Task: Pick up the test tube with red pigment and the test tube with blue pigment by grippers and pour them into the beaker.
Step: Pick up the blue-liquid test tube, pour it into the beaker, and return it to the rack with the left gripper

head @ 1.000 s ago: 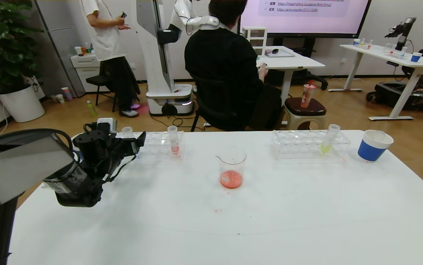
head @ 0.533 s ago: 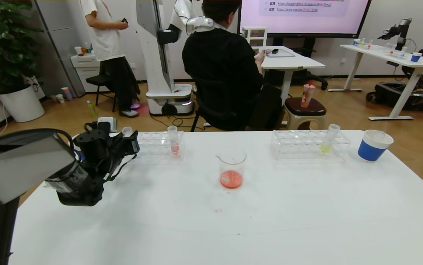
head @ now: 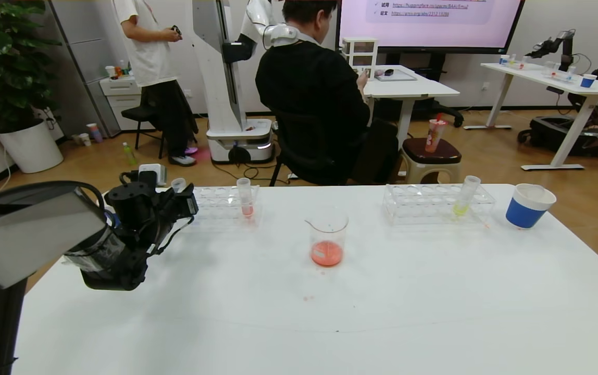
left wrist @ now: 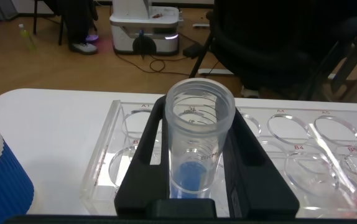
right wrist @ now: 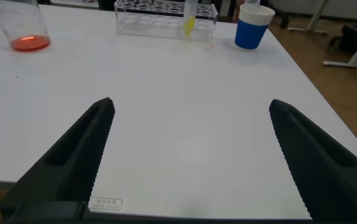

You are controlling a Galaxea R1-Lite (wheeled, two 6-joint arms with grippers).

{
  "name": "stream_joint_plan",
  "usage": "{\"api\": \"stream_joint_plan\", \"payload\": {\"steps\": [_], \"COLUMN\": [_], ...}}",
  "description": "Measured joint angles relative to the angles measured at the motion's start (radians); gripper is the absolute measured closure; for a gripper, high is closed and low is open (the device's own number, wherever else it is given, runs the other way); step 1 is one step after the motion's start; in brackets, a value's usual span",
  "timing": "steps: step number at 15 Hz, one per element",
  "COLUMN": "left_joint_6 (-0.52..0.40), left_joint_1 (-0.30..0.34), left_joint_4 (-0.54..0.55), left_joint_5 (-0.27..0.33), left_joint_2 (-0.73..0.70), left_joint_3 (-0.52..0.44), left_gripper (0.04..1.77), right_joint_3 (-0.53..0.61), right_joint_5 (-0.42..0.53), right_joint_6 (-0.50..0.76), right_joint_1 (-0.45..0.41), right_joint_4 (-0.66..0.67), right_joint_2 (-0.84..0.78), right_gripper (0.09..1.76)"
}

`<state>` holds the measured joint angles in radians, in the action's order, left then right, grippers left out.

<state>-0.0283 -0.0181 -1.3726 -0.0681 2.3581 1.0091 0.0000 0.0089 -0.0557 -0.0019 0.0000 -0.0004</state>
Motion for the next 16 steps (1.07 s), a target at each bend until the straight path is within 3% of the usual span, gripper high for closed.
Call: {"api": "stream_joint_plan", "payload": {"steps": [3,10,13,16], "left_joint_6": [0.007,0.021,0.024,0.055], "left_joint_1": [-0.002,-0.029,-0.072,-0.157], "left_joint_4": [0.081,0.456,0.508,0.590], "left_joint_5": [-0.002,0.000,0.001,0.002], "left_joint_2": [-0.046,-0.286,-0.361,-0.435], "left_joint_3": [0.016,0.132,0.132,0.126], "left_gripper": [1.31,1.31,1.31,1.31], "right_joint_3": [0.000,0.000,0.000,0.000], "right_joint_5": [0.000,0.000,0.000,0.000], "right_joint_6": [0.000,0.000,0.000,0.000], "right_joint_1": [0.000,0.000,0.000,0.000], "right_joint_4": [0.000,0.000,0.000,0.000], "right_joint_2": [0.000,0.000,0.000,0.000], "right_gripper": [0.11,0.11,0.11,0.11]}}
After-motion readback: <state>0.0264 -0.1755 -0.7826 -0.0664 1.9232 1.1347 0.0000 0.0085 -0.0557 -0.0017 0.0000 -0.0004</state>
